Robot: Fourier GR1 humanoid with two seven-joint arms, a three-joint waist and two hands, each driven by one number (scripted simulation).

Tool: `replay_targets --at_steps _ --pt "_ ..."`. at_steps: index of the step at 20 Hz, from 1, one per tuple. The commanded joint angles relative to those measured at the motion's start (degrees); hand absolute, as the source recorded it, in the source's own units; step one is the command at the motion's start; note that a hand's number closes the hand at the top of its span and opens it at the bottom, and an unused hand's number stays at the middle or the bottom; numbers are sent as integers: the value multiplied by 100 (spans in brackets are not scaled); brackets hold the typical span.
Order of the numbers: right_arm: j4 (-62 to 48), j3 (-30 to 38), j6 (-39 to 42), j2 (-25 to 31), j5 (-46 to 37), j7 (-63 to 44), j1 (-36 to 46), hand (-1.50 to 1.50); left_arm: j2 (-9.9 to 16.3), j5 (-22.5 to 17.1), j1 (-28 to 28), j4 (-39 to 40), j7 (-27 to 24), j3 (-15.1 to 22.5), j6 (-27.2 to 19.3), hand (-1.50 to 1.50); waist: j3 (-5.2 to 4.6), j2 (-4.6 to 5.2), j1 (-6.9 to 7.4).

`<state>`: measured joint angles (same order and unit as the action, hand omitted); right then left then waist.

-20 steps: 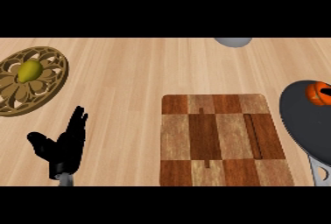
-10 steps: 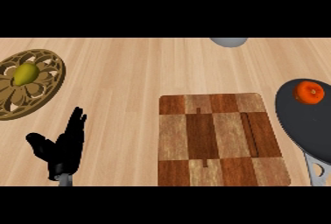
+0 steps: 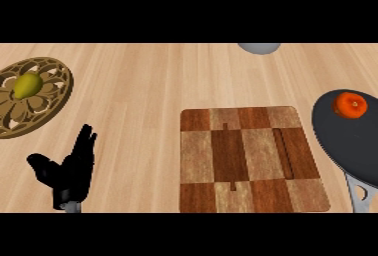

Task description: Pick the squash from the cutting board and place it in the pan

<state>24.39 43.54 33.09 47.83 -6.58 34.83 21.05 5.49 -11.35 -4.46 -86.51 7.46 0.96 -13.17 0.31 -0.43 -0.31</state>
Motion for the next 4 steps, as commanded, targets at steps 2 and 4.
replay_targets --at_steps 2,4 --pt "504 49 774 -31 350 536 -818 -150 -36 -100 109 301 210 -62 57 0 -37 23 -76" --pt "471 144 779 118 531 374 -797 -150 -324 43 129 678 -246 100 28 0 -35 37 -57"
